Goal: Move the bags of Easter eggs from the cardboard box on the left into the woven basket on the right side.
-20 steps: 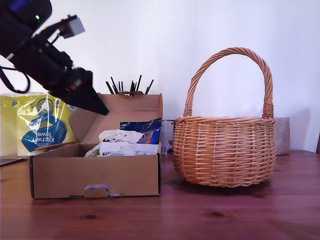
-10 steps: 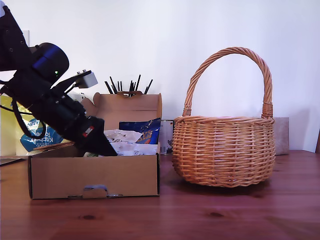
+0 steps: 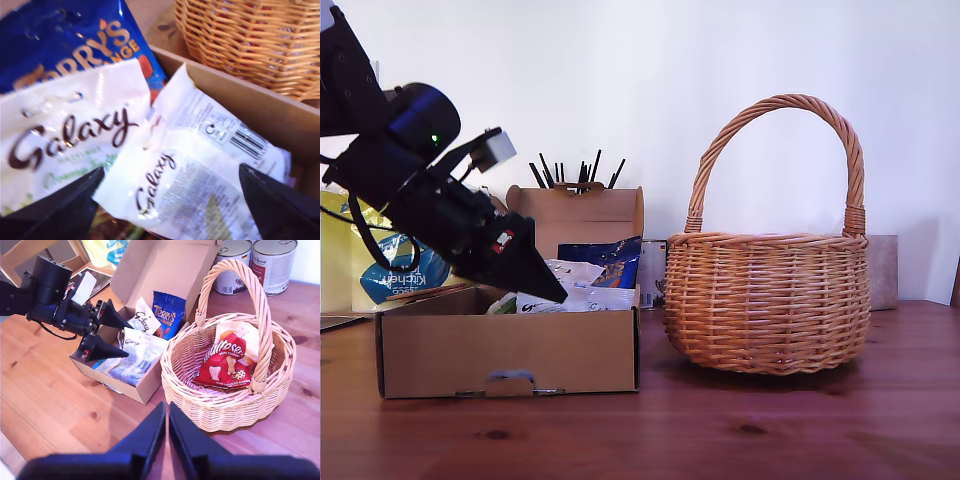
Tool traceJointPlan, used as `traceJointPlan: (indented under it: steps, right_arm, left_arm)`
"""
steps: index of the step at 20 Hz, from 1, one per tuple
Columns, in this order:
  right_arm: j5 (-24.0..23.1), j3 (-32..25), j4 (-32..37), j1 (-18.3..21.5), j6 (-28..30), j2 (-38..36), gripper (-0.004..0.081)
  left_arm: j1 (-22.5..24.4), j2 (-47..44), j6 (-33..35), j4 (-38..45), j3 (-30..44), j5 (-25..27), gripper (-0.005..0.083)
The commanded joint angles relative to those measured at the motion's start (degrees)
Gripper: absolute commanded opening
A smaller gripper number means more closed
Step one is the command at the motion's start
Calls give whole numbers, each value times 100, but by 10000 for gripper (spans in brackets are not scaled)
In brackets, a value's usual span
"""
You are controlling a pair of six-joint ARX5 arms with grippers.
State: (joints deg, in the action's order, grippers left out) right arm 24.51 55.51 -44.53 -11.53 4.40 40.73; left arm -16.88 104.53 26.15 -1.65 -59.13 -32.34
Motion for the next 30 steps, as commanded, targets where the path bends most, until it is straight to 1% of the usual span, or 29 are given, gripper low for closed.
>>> traceJointPlan:
  steps: [1, 7, 9, 12, 15, 18, 19, 21, 22, 24, 25, 26, 29, 30]
  right_arm:
    - [9, 48, 50, -81, 17, -35, -12]
    - [9, 48, 52, -234, 17, -35, -12]
    - [9, 48, 55, -245, 17, -35, -12]
    - [9, 48, 55, -247, 17, -35, -12]
    - [9, 48, 55, -247, 17, -35, -12]
    - [9, 48, 55, -247, 17, -35, -12]
    - [9, 48, 57, -251, 17, -33, -12]
    - [4, 48, 57, -273, 20, -33, -12]
    - [4, 48, 57, -273, 20, -33, -12]
    - [2, 48, 57, -273, 20, -33, -12]
    - [4, 48, 57, -273, 17, -33, -12]
    - [4, 48, 57, -273, 17, -33, -12]
    - [4, 48, 55, -286, 17, -33, -12]
    - [4, 48, 55, -304, 17, -33, -12]
  left_arm:
    - [-28, 350, -63, -146, 39, -129, 782]
    - [-195, 378, -240, -664, 26, -1147, 782]
    - [-254, 378, -254, -699, 15, -1287, 782]
    - [-317, 378, -323, -675, 15, -1329, 781]
    - [-317, 378, -511, -584, 13, -1867, 780]
    - [-334, 378, -597, -702, 13, -2083, 775]
    - [-369, 380, -627, -763, 13, -2074, 760]
    - [-450, 382, -625, -852, 13, -1873, 679]
    - [-507, 382, -623, -850, 13, -1805, 607]
    - [-612, 389, -511, -765, 13, -1681, 403]
    - [-662, 391, -516, -675, 13, -1523, 339]
    - [-706, 391, -518, -595, 13, -1342, 325]
    - [-802, 463, -516, -577, 13, -809, 323]
    - [-804, 522, -516, -581, 13, -726, 323]
